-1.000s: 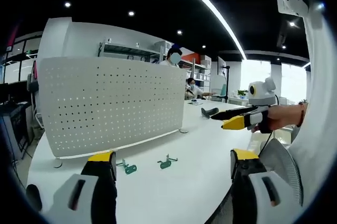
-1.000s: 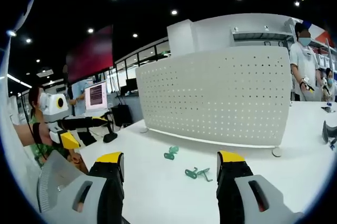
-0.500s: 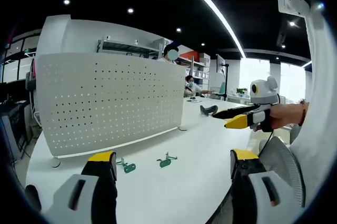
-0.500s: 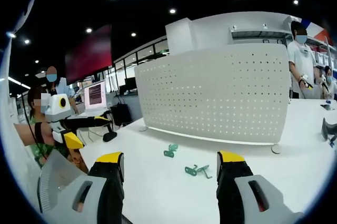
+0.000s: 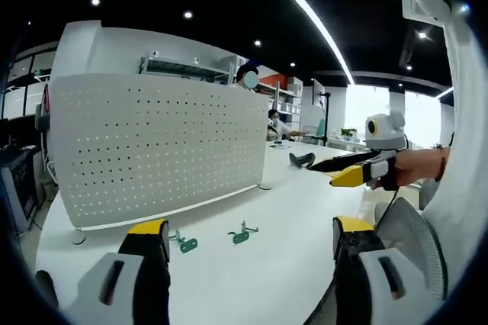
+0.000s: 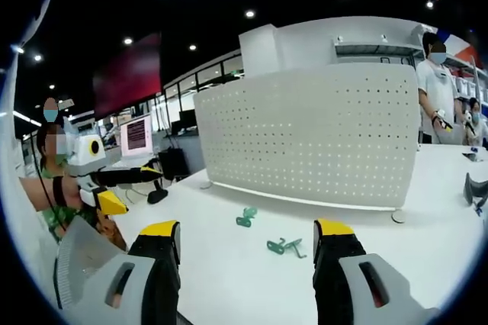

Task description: Insert the hook assembly into the mounting plate slot until the hook locks in place.

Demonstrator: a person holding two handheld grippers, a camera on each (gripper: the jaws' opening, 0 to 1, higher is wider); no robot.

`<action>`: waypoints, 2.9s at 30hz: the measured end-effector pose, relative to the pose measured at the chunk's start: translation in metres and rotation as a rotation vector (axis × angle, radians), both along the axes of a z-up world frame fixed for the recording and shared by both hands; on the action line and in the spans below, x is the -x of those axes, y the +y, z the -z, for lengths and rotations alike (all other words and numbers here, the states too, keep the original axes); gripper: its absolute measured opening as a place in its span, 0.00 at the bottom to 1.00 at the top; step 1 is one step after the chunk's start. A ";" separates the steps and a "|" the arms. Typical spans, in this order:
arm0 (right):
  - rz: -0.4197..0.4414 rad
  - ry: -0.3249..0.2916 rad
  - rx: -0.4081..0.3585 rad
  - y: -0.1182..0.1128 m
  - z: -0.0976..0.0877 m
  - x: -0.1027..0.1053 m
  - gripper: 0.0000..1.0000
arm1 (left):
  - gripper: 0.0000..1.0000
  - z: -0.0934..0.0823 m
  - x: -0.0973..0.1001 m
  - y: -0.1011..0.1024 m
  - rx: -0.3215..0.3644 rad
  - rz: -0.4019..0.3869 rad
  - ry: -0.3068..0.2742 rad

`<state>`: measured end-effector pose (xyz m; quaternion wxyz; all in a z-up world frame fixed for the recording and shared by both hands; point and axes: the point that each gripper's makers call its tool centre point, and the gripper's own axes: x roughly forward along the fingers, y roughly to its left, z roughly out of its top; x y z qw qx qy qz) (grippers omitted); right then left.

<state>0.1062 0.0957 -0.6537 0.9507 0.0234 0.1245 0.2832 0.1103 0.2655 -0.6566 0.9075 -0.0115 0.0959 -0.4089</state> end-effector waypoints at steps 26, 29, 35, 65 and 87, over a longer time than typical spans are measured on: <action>0.054 0.011 0.028 -0.008 0.003 0.021 0.71 | 0.87 0.022 -0.002 -0.040 -0.025 0.113 0.040; 0.053 0.006 0.027 -0.009 0.002 0.021 0.71 | 0.86 0.030 0.000 -0.049 -0.050 0.132 0.055; 0.062 0.008 0.024 -0.015 0.003 0.021 0.71 | 0.84 0.033 -0.002 -0.059 -0.051 0.155 0.071; 0.066 0.054 0.021 -0.020 0.022 0.015 0.69 | 0.77 0.069 -0.031 -0.074 -0.099 0.080 0.165; 0.071 0.070 0.001 -0.030 0.027 0.014 0.69 | 0.75 0.099 -0.046 -0.076 -0.186 -0.008 0.219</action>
